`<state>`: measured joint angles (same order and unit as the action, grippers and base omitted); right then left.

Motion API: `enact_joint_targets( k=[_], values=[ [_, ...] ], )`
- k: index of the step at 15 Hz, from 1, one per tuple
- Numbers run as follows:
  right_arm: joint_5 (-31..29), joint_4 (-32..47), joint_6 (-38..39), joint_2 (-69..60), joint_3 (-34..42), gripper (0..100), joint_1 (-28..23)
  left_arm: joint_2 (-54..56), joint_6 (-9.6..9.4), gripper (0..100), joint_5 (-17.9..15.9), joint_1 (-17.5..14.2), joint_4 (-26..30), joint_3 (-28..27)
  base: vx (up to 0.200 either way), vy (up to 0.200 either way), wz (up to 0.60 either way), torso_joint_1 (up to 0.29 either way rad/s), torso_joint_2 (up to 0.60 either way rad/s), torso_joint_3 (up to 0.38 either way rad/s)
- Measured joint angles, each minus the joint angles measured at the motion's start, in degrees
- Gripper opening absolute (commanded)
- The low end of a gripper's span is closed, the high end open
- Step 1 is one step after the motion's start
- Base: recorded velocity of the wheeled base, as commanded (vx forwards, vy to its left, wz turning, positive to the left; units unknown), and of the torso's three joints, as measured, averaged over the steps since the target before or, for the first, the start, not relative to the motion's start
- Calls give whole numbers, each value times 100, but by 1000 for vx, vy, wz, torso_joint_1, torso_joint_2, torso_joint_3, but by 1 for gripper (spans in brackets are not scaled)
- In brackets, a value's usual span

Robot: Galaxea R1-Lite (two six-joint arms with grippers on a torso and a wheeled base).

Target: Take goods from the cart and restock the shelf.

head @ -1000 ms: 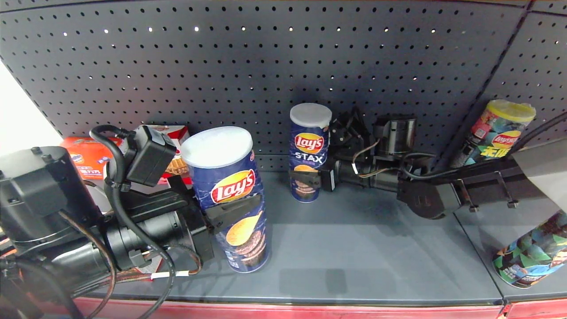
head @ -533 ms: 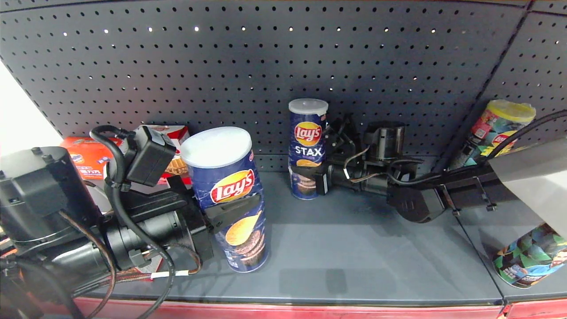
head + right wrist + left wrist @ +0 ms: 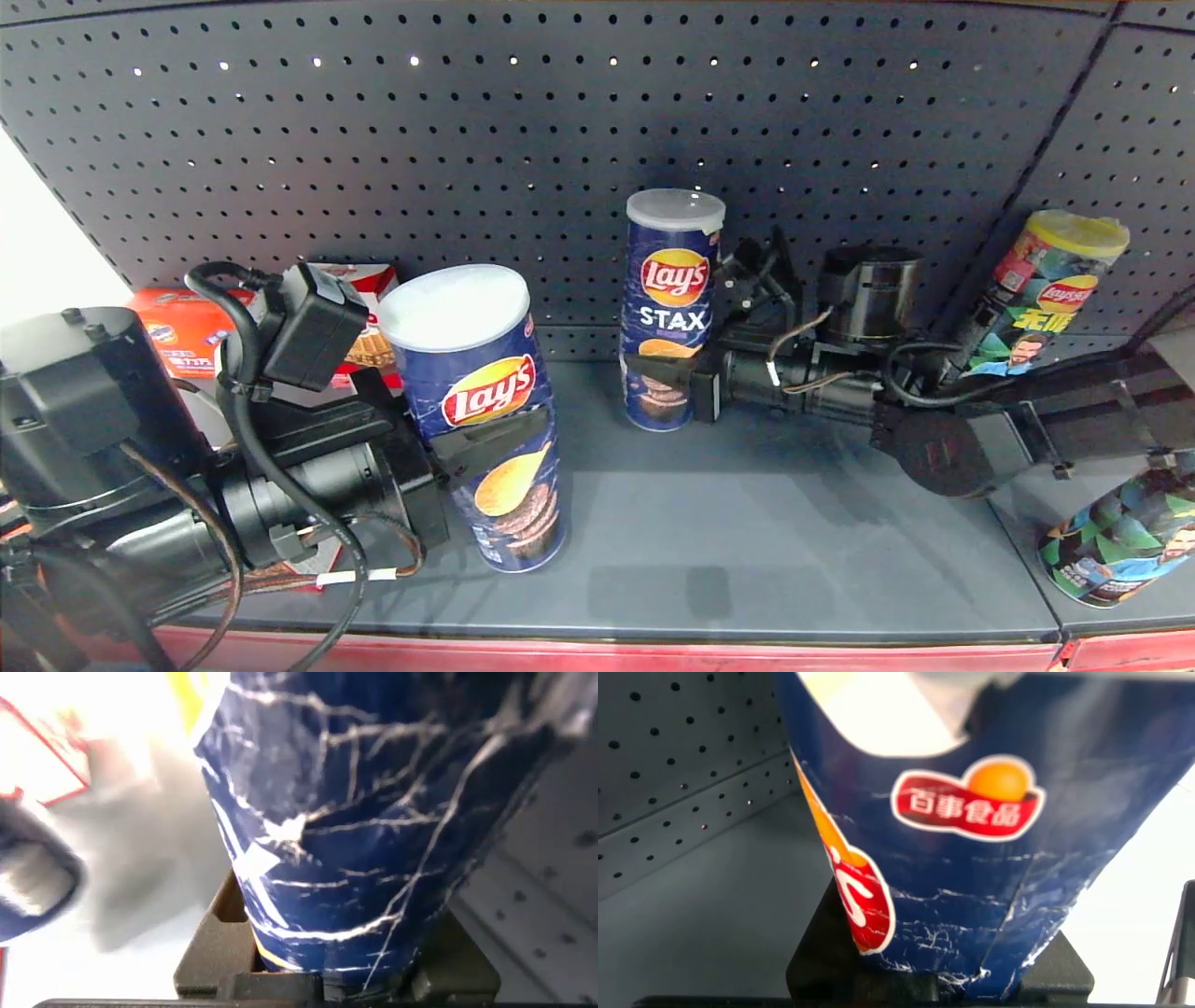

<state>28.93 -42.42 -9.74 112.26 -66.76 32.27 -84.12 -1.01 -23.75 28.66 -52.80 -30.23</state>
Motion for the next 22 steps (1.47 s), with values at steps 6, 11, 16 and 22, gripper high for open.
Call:
enact_joint_targets(
  k=[6,11,16,22],
  values=[
    [-68,-1664,-35,-909,2247,0,378,-9,4,0,2,-140,9,-52,0,0,0,0,0,0],
    [-178,-2261,-52,-1213,3237,0,690,-15,4,0,2,-228,17,-68,0,0,0,0,0,0],
    [-191,-2260,-118,-1185,3484,0,780,-26,4,0,2,-238,17,-66,0,0,0,0,0,0],
    [-197,-2266,-208,-946,3551,0,836,-65,0,0,2,-234,-2,-68,0,0,0,0,0,0]
  ],
)
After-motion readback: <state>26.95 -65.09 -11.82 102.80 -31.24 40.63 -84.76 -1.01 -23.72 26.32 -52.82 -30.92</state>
